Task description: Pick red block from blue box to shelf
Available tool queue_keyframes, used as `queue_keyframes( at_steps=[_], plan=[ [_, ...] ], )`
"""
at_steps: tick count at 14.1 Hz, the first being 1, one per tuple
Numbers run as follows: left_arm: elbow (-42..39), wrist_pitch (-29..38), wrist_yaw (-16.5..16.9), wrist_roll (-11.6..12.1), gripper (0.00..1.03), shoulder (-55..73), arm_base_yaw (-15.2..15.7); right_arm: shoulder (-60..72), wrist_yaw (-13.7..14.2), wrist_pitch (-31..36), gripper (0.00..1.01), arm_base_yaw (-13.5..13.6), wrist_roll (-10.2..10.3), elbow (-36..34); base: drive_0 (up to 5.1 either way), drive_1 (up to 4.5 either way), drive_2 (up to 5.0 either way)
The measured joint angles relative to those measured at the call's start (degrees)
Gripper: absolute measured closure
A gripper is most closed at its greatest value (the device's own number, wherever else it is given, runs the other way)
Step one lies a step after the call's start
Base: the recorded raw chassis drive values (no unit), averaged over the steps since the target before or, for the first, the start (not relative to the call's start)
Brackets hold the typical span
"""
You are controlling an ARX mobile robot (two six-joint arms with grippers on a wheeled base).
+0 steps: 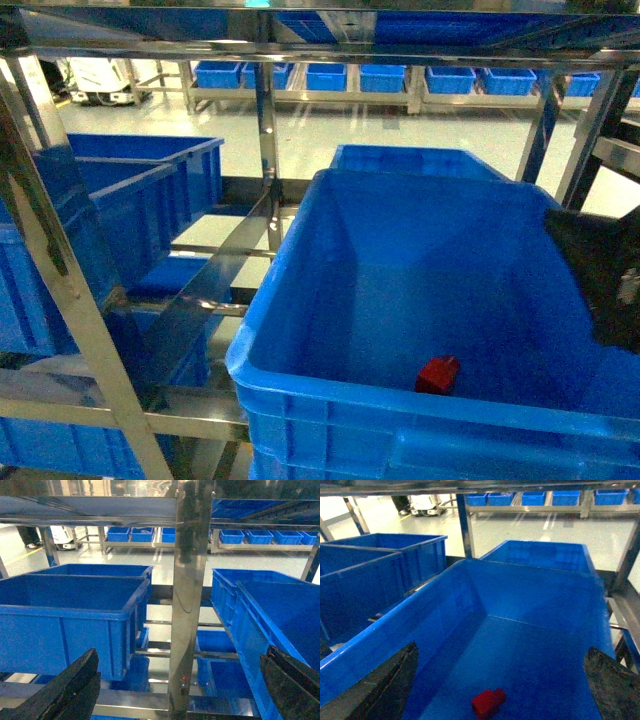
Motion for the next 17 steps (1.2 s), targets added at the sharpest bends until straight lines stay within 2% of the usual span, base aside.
queue_keyframes(
  at_steps=[1,2,3,4,5,6,7,8,9,10,11,12,13,14,15,17],
  plan=[
    [0.0,0.0,0.0,0.0,0.05,0.0,0.0,-4.0,-0.6,-1.4,0.03,-1.7,-0.3,-1.8,0.0,0.0,0.0],
    [0.0,0.0,0.0,0.0,0.05,0.0,0.0,-10.1,-2.1,-5.6,0.03,-4.3,-0.5,-3.7,0.0,0.0,0.0],
    [0.0,0.0,0.0,0.0,0.05,0.0,0.0,-17.0,-1.6,-10.0,0.03,-6.1,-0.8,-5.0,0.0,0.0,0.0],
    [0.0,0.0,0.0,0.0,0.05,0.0,0.0,-25.2,0.7,-13.7,0.03,-6.5,-2.6,-6.5,0.0,0.0,0.0],
    [0.0,0.0,0.0,0.0,0.05,0.0,0.0,-32.4,3.9,-14.9,0.03,-5.1,-5.4,-7.9,0.0,0.0,0.0],
    [0.0,0.0,0.0,0.0,0.05,0.0,0.0,-40.9,6.7,-19.1,0.03,-3.6,-8.8,-8.9,0.0,0.0,0.0],
    [0.0,0.0,0.0,0.0,0.05,0.0,0.0,-48.9,10.8,-23.2,0.03,-1.9,-11.8,-9.7,0.0,0.0,0.0],
    [0.0,0.0,0.0,0.0,0.05,0.0,0.0,-56.0,16.3,-25.0,0.03,1.0,-15.1,-10.3,0.0,0.0,0.0],
    [0.0,0.0,0.0,0.0,0.05,0.0,0.0,-60.9,18.1,-26.4,0.03,2.8,-18.3,-10.3,0.0,0.0,0.0],
    [0.0,0.0,0.0,0.0,0.05,0.0,0.0,-63.9,17.6,-25.7,0.03,0.7,-20.5,-9.4,0.0,0.0,0.0],
    [0.0,0.0,0.0,0.0,0.05,0.0,0.0,-66.2,17.3,-28.3,0.03,-3.1,-21.1,-8.7,0.0,0.0,0.0],
    [0.0,0.0,0.0,0.0,0.05,0.0,0.0,-67.3,17.1,-30.3,0.03,-5.3,-21.5,-8.5,0.0,0.0,0.0],
    [0.0,0.1,0.1,0.0,0.05,0.0,0.0,-68.2,11.4,-39.7,0.06,-9.3,-18.7,-6.7,0.0,0.0,0.0],
    [0.0,0.0,0.0,0.0,0.05,0.0,0.0,-69.5,7.1,-50.6,0.19,-12.7,-13.8,-4.8,0.0,0.0,0.0],
    [0.0,0.0,0.0,0.0,0.05,0.0,0.0,-71.1,4.8,-56.0,0.3,-12.5,-10.8,-5.1,0.0,0.0,0.0],
    [0.0,0.0,0.1,0.0,0.05,0.0,0.0,-71.5,4.2,-56.9,0.37,-12.1,-9.8,-5.9,0.0,0.0,0.0]
  ],
)
